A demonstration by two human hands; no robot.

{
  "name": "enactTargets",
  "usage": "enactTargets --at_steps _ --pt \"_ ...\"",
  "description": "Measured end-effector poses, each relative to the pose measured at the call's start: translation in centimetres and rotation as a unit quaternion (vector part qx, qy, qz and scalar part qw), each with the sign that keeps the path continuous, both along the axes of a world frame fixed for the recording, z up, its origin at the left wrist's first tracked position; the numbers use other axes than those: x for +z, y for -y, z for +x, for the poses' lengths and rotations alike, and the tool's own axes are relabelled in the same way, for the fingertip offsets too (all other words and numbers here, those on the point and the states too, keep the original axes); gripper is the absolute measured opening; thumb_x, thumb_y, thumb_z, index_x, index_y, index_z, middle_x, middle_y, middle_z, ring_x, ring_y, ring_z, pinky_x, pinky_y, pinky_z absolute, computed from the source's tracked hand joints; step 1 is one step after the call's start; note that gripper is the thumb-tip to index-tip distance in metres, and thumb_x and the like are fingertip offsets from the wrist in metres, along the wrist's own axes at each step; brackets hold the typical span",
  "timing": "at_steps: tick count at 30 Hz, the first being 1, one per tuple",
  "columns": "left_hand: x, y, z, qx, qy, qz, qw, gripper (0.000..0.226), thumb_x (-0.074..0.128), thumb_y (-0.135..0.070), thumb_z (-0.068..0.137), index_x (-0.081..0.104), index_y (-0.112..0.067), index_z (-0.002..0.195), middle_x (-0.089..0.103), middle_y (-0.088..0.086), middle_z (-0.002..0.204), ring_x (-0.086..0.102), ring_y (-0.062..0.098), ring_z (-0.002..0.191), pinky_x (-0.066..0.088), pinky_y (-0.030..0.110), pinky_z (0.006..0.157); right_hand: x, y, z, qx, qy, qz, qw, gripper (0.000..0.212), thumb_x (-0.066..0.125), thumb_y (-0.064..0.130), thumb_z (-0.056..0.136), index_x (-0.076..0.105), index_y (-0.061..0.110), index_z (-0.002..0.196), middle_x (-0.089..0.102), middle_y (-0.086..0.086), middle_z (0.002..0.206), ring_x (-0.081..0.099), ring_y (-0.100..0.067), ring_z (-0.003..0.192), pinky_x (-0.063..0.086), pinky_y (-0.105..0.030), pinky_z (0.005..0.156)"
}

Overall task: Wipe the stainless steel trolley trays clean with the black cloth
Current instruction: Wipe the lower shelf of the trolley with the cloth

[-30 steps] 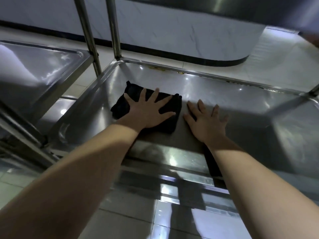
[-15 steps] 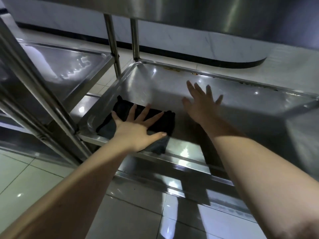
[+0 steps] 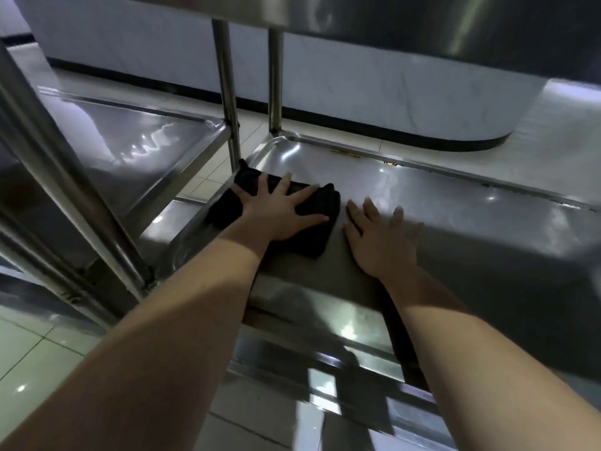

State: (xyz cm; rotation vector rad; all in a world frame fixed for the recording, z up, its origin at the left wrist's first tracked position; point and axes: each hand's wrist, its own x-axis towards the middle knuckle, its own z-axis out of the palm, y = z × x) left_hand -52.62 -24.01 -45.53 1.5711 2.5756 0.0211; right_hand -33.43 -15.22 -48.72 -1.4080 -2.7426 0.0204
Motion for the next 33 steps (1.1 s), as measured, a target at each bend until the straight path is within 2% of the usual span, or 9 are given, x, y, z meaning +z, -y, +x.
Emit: enactTargets --at_steps 5,10,16,19,23,29,33 --pt "0.2 -6.8 -2.1 -0.028 -0.03 0.005 0.999 0.077 0.019 -0.092 0.075 0.002 -0.063 0.145 -0.001 -0.004 0.165 -0.008 0.039 0.148 -0.007 0.083 0.098 -0.5 -0.8 -0.1 -0.002 0.007 0.003 1.0 0.054 0.007 0.063 0.097 -0.002 0.053 0.149 -0.001 0.017 0.163 0.0 -0.042 0.147 -0.001 -0.075 0.105" --pt "0.0 -7.8 -2.7 -0.044 -0.033 -0.006 0.998 0.078 0.015 -0.093 0.074 -0.003 -0.063 0.144 -0.005 -0.004 0.165 -0.01 0.039 0.148 -0.008 0.082 0.095 -0.2 -0.6 -0.2 -0.01 0.0 -0.002 1.0 0.053 0.01 0.063 0.097 0.002 0.053 0.149 0.001 0.018 0.163 0.0 -0.041 0.148 -0.001 -0.075 0.105" --pt "-0.1 0.9 0.2 -0.03 -0.012 -0.021 0.999 0.078 0.009 -0.093 0.073 -0.01 -0.063 0.143 -0.014 -0.004 0.164 -0.015 0.04 0.147 -0.01 0.08 0.098 1.1 -0.1 -0.1 -0.012 0.002 -0.033 0.999 0.053 0.012 0.061 0.099 0.004 0.052 0.151 0.001 0.018 0.163 -0.002 -0.04 0.148 0.0 -0.076 0.107" --pt "-0.9 8.1 2.0 -0.03 0.001 -0.028 0.999 0.077 -0.002 -0.096 0.064 -0.025 -0.069 0.132 -0.024 -0.008 0.16 -0.021 0.038 0.146 -0.015 0.079 0.097 1.4 0.4 -0.1 -0.012 0.002 -0.037 0.999 0.053 0.014 0.06 0.1 0.007 0.051 0.151 0.002 0.018 0.163 -0.001 -0.041 0.148 0.001 -0.076 0.107" --pt "-1.8 13.1 3.8 -0.016 -0.004 -0.016 1.0 0.079 -0.01 -0.099 0.055 -0.028 -0.072 0.127 -0.029 -0.011 0.158 -0.023 0.033 0.146 -0.019 0.076 0.096 1.1 1.2 0.4 -0.009 0.007 -0.03 0.999 0.053 0.013 0.06 0.099 0.006 0.051 0.151 0.001 0.018 0.163 -0.001 -0.042 0.148 0.0 -0.076 0.107" --pt "-1.2 5.0 1.8 -0.022 -0.032 0.005 0.999 0.081 0.0 -0.096 0.064 -0.014 -0.066 0.139 -0.014 -0.005 0.163 -0.015 0.042 0.146 -0.01 0.082 0.095 0.8 1.5 0.7 -0.009 0.007 -0.02 1.0 0.053 0.01 0.06 0.099 0.004 0.051 0.151 0.0 0.018 0.163 -0.001 -0.042 0.148 -0.002 -0.074 0.107" --pt "0.0 -1.5 -0.4 -0.007 -0.018 0.002 1.0 0.081 0.015 -0.094 0.072 -0.001 -0.062 0.145 -0.004 -0.004 0.165 -0.01 0.04 0.147 -0.009 0.081 0.1 0.8 1.3 0.7 -0.005 0.008 -0.014 1.0 0.054 0.01 0.061 0.099 0.004 0.049 0.151 0.0 0.016 0.164 -0.002 -0.042 0.148 -0.002 -0.074 0.108"
